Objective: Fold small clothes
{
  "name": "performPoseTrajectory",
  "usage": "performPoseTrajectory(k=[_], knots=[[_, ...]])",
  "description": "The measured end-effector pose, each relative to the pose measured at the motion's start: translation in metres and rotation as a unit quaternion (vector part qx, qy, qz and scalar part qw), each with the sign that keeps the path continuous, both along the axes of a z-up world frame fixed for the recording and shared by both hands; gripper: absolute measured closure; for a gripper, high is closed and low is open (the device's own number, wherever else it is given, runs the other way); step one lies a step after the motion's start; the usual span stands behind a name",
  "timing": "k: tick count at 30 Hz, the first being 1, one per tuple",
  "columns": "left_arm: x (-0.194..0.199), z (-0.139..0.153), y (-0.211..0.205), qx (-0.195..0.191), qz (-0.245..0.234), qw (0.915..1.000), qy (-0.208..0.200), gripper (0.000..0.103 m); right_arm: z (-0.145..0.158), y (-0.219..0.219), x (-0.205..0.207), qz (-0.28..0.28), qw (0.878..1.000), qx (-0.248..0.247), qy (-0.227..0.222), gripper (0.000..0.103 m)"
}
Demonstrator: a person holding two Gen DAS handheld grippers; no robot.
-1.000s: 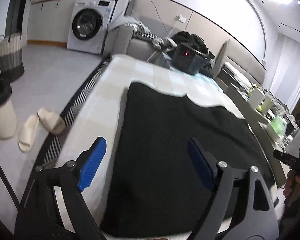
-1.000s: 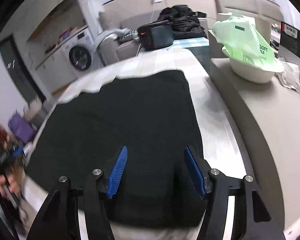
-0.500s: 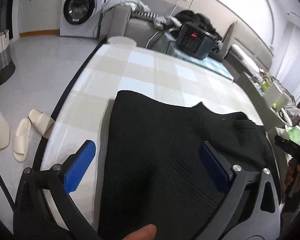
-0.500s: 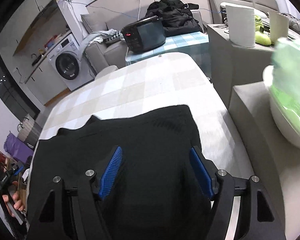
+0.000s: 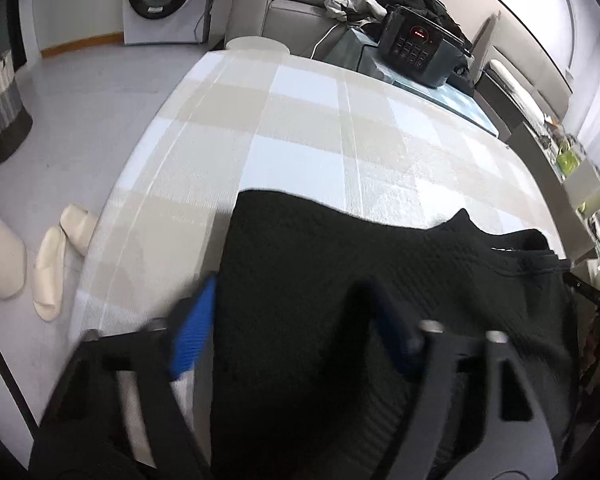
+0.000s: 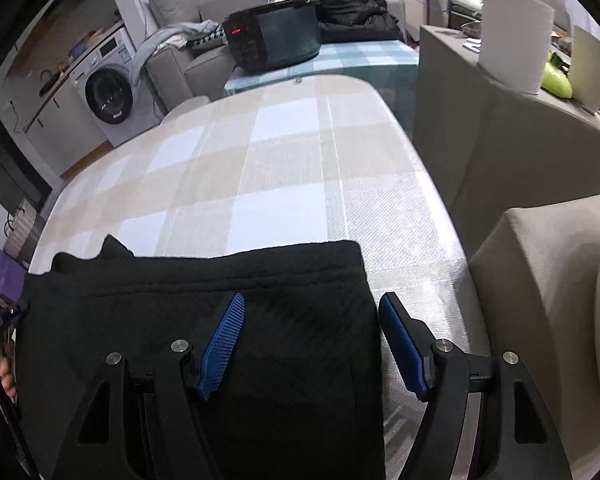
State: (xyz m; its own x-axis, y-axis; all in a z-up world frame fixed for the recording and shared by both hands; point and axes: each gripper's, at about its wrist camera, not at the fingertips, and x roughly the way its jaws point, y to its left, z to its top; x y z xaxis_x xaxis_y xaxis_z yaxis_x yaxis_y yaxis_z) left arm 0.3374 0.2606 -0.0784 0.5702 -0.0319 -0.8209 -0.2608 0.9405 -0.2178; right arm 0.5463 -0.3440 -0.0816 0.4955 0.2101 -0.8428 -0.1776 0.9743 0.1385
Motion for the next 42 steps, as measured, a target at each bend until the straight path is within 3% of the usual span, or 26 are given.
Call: performPoseTrajectory(k=[2, 4, 5, 6, 7, 9, 16, 22, 25, 28, 30, 32, 33, 36, 39, 42], knots=[[0.006, -0.001, -0.002, 0.004, -0.011, 0.9999, -0.002, 0.061, -0.003, 0.005, 0.000, 0.011, 1.000, -0.022, -0.009, 0.036], [0.006, -0.001, -0.003, -0.001, -0.024, 0.9997, -0.006, 0.077, -0.004, 0.013, -0.003, 0.022, 0.998, -0.055, -0.020, 0.062], [0.006, -0.001, -0.003, -0.003, -0.026, 0.9996, -0.008, 0.083, -0.005, 0.014, -0.004, 0.023, 0.997, -0.066, -0.025, 0.069], [0.006, 0.000, -0.003, -0.004, -0.028, 0.9995, -0.013, 0.086, -0.004, 0.016, -0.005, 0.026, 0.997, -0.072, -0.031, 0.086], [0.005, 0.001, -0.003, -0.006, -0.030, 0.9994, -0.018, 0.093, -0.002, 0.016, -0.006, 0.030, 0.996, -0.073, -0.035, 0.092], [0.001, 0.005, -0.003, -0.010, -0.032, 0.9991, -0.026, 0.096, 0.002, 0.014, -0.010, 0.032, 0.996, -0.069, -0.050, 0.097], [-0.014, 0.030, -0.001, -0.016, -0.029, 0.9967, -0.074, 0.098, 0.036, 0.009, -0.023, 0.029, 0.992, -0.037, -0.115, 0.098], [-0.021, 0.048, 0.000, -0.023, -0.024, 0.9943, -0.101, 0.098, 0.059, 0.002, -0.022, 0.014, 0.990, -0.003, -0.144, 0.098], [-0.019, 0.055, 0.003, -0.021, -0.019, 0.9939, -0.107, 0.098, 0.067, 0.000, -0.020, 0.004, 0.988, 0.012, -0.153, 0.098], [-0.008, 0.048, 0.004, -0.006, -0.009, 0.9962, -0.087, 0.097, 0.065, 0.003, -0.011, -0.007, 0.988, 0.009, -0.154, 0.098], [0.002, 0.035, 0.002, 0.024, 0.003, 0.9988, -0.043, 0.093, 0.057, 0.004, -0.001, -0.019, 0.989, 0.014, -0.143, 0.097], [0.004, 0.027, 0.000, 0.041, 0.013, 0.9989, -0.018, 0.081, 0.047, 0.005, 0.009, -0.035, 0.993, 0.000, -0.115, 0.085], [0.000, 0.027, 0.000, 0.045, 0.017, 0.9987, -0.018, 0.079, 0.043, 0.005, 0.010, -0.048, 0.993, -0.018, -0.109, 0.079], [-0.027, 0.038, -0.001, 0.045, 0.021, 0.9979, -0.041, 0.062, 0.047, -0.001, -0.007, -0.052, 0.992, -0.013, -0.117, 0.072], [-0.063, 0.056, -0.012, 0.054, 0.018, 0.9962, -0.066, 0.047, 0.055, 0.004, -0.038, -0.015, 0.994, -0.008, -0.110, 0.071], [-0.095, 0.068, -0.032, 0.033, 0.001, 0.9961, -0.082, 0.036, 0.061, 0.020, -0.085, 0.040, 0.993, -0.010, -0.109, 0.058]])
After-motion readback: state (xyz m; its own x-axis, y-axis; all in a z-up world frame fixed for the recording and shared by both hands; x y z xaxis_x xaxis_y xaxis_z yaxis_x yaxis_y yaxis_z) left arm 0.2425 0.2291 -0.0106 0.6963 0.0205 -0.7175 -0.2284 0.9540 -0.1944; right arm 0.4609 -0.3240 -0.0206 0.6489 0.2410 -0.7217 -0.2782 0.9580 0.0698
